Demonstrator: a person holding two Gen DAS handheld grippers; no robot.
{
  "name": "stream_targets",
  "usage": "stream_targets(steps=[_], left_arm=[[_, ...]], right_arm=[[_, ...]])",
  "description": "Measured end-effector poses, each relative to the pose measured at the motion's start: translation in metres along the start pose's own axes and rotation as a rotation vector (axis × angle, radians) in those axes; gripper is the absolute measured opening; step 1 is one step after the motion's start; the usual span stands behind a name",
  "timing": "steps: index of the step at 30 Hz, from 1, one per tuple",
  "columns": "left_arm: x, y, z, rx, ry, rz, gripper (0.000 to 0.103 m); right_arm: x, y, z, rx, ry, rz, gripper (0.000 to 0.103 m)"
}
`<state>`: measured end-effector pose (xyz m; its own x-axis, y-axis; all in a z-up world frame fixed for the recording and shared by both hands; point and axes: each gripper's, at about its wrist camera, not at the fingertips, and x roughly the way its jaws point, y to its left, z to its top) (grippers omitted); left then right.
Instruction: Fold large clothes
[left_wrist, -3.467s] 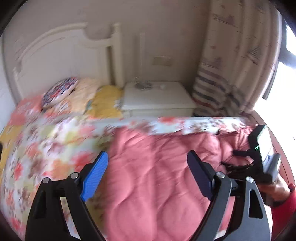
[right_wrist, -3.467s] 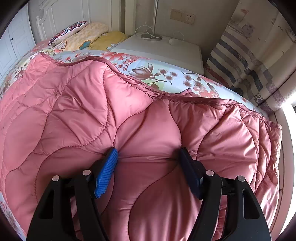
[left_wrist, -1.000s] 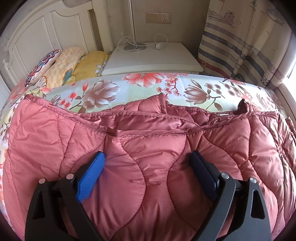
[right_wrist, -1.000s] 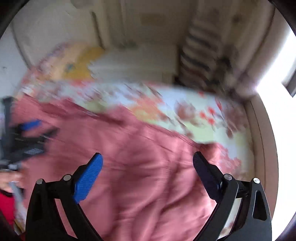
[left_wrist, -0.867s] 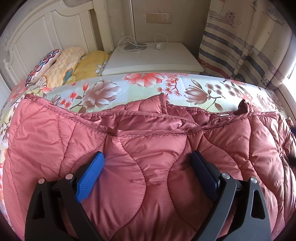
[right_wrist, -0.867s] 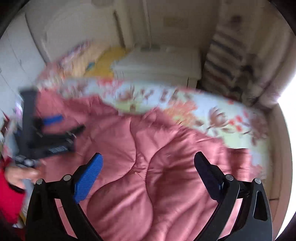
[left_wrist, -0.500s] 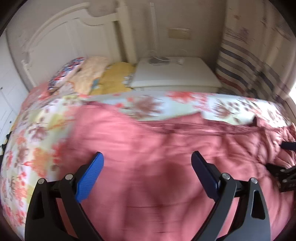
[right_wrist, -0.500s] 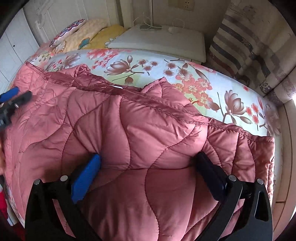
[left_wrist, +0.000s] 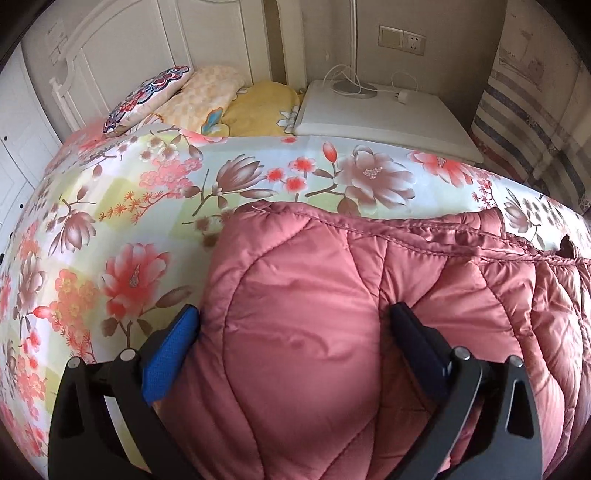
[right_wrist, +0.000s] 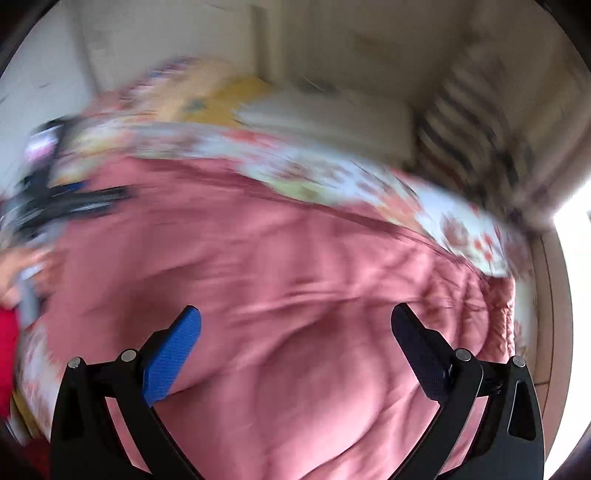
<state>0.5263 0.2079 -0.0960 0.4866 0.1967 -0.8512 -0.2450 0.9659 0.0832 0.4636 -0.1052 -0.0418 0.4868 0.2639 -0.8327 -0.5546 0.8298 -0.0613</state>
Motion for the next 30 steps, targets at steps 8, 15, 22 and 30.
stream_targets(steps=[8,15,22,30], left_arm=[[-0.034,0.007,-0.013,-0.013,-0.034,-0.031,0.100],[-0.102,-0.014,-0.063,0.082,-0.146,-0.056,0.101],[-0.065,-0.030,-0.089,0.130,-0.125,0.032,0.101],[-0.102,-0.029,-0.103,0.101,-0.164,-0.057,0.100]], right_arm=[[0.050,0.017,-0.035,0.010,0.101,0.021,0.099],[0.049,0.018,-0.035,0.009,0.093,0.008,0.099],[-0.004,0.044,-0.041,-0.020,-0.006,-0.042,0.099],[0.036,0.022,-0.065,0.057,0.075,0.012,0.099]])
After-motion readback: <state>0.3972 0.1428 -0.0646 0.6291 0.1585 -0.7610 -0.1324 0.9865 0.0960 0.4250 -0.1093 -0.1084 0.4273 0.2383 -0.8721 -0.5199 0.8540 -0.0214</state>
